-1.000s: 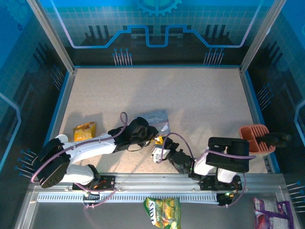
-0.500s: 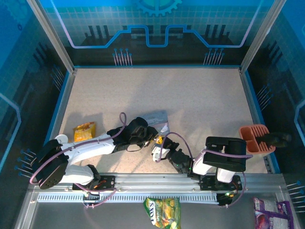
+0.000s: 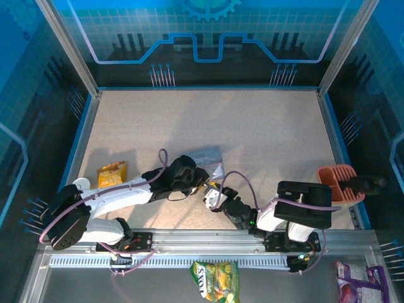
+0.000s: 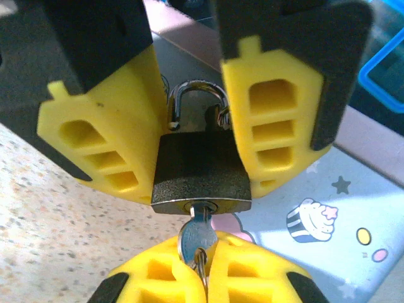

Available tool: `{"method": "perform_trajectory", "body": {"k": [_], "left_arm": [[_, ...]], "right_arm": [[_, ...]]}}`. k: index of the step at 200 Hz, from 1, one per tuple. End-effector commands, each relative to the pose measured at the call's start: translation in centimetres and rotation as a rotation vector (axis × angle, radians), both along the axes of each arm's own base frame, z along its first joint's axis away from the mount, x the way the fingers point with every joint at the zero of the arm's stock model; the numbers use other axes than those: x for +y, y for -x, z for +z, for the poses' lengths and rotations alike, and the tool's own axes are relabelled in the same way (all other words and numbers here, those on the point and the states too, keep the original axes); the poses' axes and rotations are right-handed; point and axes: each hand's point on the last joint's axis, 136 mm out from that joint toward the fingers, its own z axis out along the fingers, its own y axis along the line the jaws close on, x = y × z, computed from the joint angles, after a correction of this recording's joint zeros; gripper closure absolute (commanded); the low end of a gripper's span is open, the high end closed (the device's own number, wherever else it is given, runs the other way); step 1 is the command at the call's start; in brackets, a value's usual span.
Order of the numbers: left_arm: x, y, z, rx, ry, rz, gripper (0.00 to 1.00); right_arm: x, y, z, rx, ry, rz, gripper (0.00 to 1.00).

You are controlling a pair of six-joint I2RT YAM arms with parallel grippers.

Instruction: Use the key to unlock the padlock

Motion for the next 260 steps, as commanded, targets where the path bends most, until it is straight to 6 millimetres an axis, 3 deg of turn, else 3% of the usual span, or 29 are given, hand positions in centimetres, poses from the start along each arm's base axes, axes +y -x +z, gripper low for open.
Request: {"method": "perform_trajectory", "body": {"k": [1, 78, 128, 142, 180, 260], "left_arm": [[-0.9, -0.8, 1.7, -0.041, 0.072, 0.003, 0.95], [-0.7, -1.3, 0.7, -0.059, 0.011, -0.004, 0.95], [0.0, -2.1, -0.4, -0.087, -0.127, -0.06, 0.96], [0.2, -2.4, -1.0, -0.091, -0.165, -0.086, 0.96], [0.2, -2.9, -2.7, -0.091, -0.3, -0.215, 0.96], [1.4, -2.7, -6.0, -0.058, -0.563, -0.401, 0.92]], "right_arm": [[2.8, 2.4, 1.4, 0.165, -0.228, 0.109, 1.0], [4.0, 4.3, 0.0, 0.491, -0.391, 0.136, 1.0], [2.7, 3.9, -0.7, 0.625, -0.44, 0.089, 1.0], [2.4, 3.9, -0.4, 0.653, -0.439, 0.102, 0.9], [-0.1, 3.6, 0.5, 0.682, -0.433, 0.073, 0.66], [-7.3, 2.6, 1.5, 0.696, -0.519, -0.092, 0.57]]}}
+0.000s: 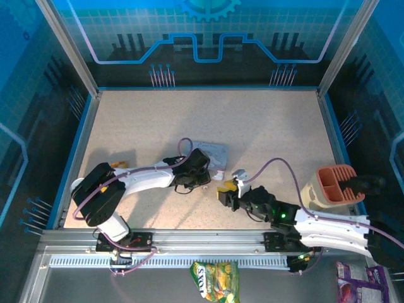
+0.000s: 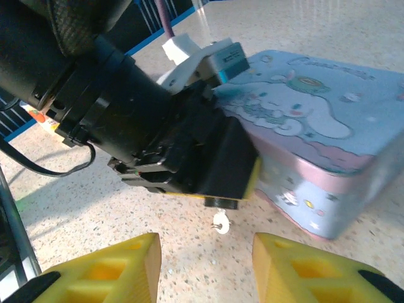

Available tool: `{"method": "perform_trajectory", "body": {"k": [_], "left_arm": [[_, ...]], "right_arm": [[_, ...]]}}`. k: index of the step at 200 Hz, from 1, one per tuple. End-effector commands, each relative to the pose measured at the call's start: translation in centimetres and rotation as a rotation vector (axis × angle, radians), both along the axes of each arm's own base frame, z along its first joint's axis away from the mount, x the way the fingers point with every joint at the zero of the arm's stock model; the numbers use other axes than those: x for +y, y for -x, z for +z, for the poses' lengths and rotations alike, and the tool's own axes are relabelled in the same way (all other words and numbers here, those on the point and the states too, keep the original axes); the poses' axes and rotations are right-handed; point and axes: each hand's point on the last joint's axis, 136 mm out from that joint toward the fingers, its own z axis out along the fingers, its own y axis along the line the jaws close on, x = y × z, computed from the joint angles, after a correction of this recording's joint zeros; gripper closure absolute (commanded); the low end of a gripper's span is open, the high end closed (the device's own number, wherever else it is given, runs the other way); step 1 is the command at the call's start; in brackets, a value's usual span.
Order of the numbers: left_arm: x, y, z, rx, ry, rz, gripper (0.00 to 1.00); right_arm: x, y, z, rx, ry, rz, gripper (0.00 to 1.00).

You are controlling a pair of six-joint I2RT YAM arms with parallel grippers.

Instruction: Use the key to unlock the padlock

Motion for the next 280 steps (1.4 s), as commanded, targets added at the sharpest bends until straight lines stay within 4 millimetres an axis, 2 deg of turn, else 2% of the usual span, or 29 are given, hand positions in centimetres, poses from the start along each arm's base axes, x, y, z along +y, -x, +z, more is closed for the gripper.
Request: {"method": "perform_trajectory", "body": {"k": [1, 31, 57, 83, 101, 122, 142, 165, 179, 194, 235, 254, 280], "left_arm": [[0.5, -0.2, 0.1, -0.025, -0.106, -0.086, 0.92], [0.7, 0.2, -0.2, -0.026, -0.151, -0.121, 0.82], [0.7, 0.4, 0.2, -0.042, -0.179, -0.151, 0.59], [1.1, 0.7, 0.9, -0.064, -0.179, -0.179, 0.42], [0.4, 1.4, 1.8, -0.092, -0.125, -0.259, 0.35], [0.7, 2.5, 3.8, -0.177, -0.06, -0.343, 0.32], [3.0, 2.6, 5.7, -0.262, -0.081, -0.347, 0.28], [6.1, 1.5, 7.5, -0.33, -0.101, -0.29, 0.23], [6.7, 0.7, 8.1, -0.348, -0.052, -0.285, 0.22], [7.0, -0.4, 8.6, -0.351, 0.008, -0.293, 0.22], [8.6, -4.1, 8.5, -0.318, 0.015, -0.217, 0.21], [8.5, -4.8, 8.4, -0.297, 0.042, -0.215, 0.22], [8.5, -5.7, 8.0, -0.274, 0.01, -0.225, 0.22]], "right_arm": [[-2.5, 0.3, -2.9, 0.086, 0.063, -0.05, 0.57], [-3.5, 0.4, -3.0, 0.11, 0.042, -0.073, 0.57], [-3.7, 0.3, -3.3, 0.149, 0.027, -0.095, 0.57], [-3.4, 0.1, -3.5, 0.214, -0.022, -0.12, 0.57], [-2.7, 0.1, -3.6, 0.258, -0.054, -0.116, 0.57], [-1.7, 0.2, -3.5, 0.295, -0.064, -0.089, 0.57], [-0.4, 0.6, -3.6, 0.325, -0.085, -0.041, 0.53], [0.9, 0.4, -3.7, 0.356, -0.123, -0.026, 0.5], [1.5, 0.1, -4.0, 0.392, -0.121, -0.043, 0.5], [2.3, -0.2, -4.1, 0.417, -0.126, -0.05, 0.5], [4.3, -0.7, -4.4, 0.451, -0.116, -0.033, 0.47], [4.6, -1.2, -4.6, 0.448, -0.097, -0.043, 0.44], [4.4, -2.2, -6.0, 0.514, -0.048, -0.082, 0.43]]}}
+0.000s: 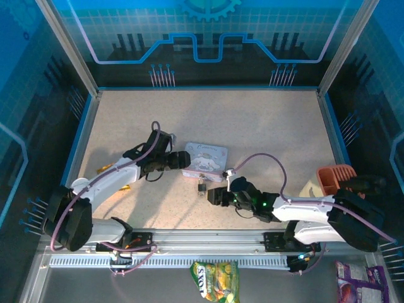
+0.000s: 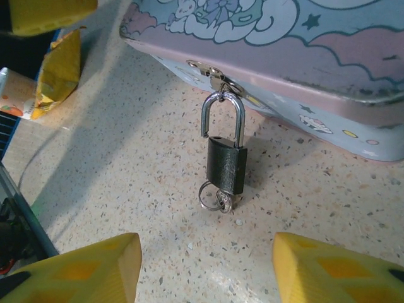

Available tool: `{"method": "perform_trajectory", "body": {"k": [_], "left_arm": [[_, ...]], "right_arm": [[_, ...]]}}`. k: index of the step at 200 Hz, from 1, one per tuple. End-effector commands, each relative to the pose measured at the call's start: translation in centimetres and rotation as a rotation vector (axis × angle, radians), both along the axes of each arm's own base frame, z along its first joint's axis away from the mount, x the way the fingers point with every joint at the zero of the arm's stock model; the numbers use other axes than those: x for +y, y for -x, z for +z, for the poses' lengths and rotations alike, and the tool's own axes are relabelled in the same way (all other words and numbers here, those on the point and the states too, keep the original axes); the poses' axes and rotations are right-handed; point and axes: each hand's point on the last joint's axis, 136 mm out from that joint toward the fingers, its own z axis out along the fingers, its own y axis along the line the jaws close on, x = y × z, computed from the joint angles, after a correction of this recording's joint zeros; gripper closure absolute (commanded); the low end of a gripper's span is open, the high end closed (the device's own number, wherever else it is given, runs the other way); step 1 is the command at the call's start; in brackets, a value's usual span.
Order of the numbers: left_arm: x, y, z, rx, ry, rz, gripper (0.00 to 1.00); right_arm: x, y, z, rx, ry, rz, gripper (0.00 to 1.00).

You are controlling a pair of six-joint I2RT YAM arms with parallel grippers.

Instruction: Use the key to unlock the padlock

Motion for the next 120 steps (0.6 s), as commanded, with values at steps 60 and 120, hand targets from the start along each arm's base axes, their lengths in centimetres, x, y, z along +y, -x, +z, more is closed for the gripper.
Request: {"method": "perform_trajectory", "body": {"k": [60, 120], "left_arm": [[-1.6, -2.4, 0.5, 0.01, -0.003, -0.063, 0.23], [-2.6, -2.3, -2.1, 0.087, 0.02, -0.075, 0.25]], "right_arm": [[1.7, -3.3, -1.0, 0.11, 0.014, -0.03, 0.48], [1.3, -7.2, -1.8, 0.127, -0.011, -0.039, 0.52]]}}
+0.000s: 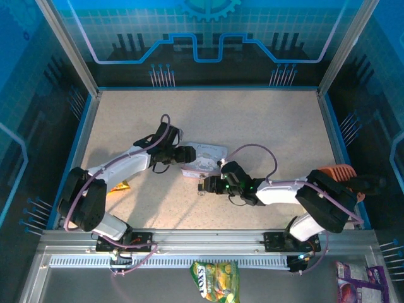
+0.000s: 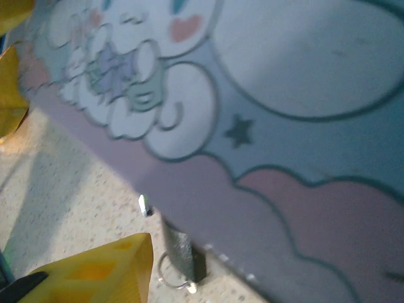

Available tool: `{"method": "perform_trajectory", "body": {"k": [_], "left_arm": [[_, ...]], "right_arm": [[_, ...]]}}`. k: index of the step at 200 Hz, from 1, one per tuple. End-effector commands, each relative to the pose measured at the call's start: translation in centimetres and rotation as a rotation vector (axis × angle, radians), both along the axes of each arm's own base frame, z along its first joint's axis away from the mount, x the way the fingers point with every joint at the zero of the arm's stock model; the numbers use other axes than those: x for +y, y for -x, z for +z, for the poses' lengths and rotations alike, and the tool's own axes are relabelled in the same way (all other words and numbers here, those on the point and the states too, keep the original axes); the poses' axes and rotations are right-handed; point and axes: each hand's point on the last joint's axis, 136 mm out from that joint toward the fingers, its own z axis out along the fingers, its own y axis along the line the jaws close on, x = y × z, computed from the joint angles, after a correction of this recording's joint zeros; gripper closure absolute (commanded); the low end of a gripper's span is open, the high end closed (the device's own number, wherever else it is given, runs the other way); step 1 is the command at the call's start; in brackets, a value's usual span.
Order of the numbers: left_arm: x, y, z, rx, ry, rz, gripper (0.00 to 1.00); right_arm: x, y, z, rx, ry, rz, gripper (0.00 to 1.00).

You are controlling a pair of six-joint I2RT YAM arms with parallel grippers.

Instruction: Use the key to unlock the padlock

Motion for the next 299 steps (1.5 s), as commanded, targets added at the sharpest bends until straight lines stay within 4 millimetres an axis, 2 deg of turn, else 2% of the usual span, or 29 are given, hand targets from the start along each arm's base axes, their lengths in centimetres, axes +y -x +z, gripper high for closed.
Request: {"method": "perform_trajectory", "body": {"k": [1, 19, 41, 59, 88, 135, 195, 231, 299], "left_arm": [[-0.9, 0.1, -0.4, 0.032, 0.041, -0.035, 0.25], [-1.4, 0.4, -1.0, 0.056, 0.069, -0.039, 0.27], [-1.4, 0.4, -1.7, 0.07, 0.076, -0.014, 0.28], [-0.8, 0.5, -2.4, 0.082, 0.055, 0.024, 0.28], [-0.4, 0.5, -3.3, 0.1, 0.05, 0.068, 0.27], [-0.5, 0.3, -3.5, 0.101, 0.074, 0.094, 0.27], [-0.5, 0.3, -3.6, 0.106, 0.087, 0.111, 0.28], [-0.6, 0.4, -3.8, 0.11, 0.09, 0.113, 0.28], [-0.5, 0.9, -4.4, 0.128, 0.106, 0.127, 0.29]], "right_arm": [[0.4, -2.3, 1.3, -0.029, -0.046, 0.018, 0.52], [1.0, -3.4, 2.4, -0.053, -0.108, 0.071, 0.53], [0.8, -4.1, 2.9, -0.075, -0.125, 0.068, 0.55], [0.4, -3.9, 2.5, -0.075, -0.119, 0.056, 0.57], [0.7, -3.2, 1.9, -0.083, -0.167, 0.04, 0.66], [2.0, -2.5, 0.9, -0.12, -0.139, 0.017, 0.66], [0.7, -2.8, -0.4, -0.136, -0.047, -0.055, 0.67], [1.2, -2.8, -1.0, -0.129, -0.056, -0.044, 0.7], [2.5, -3.0, -1.7, -0.11, -0.1, -0.039, 0.72]]}}
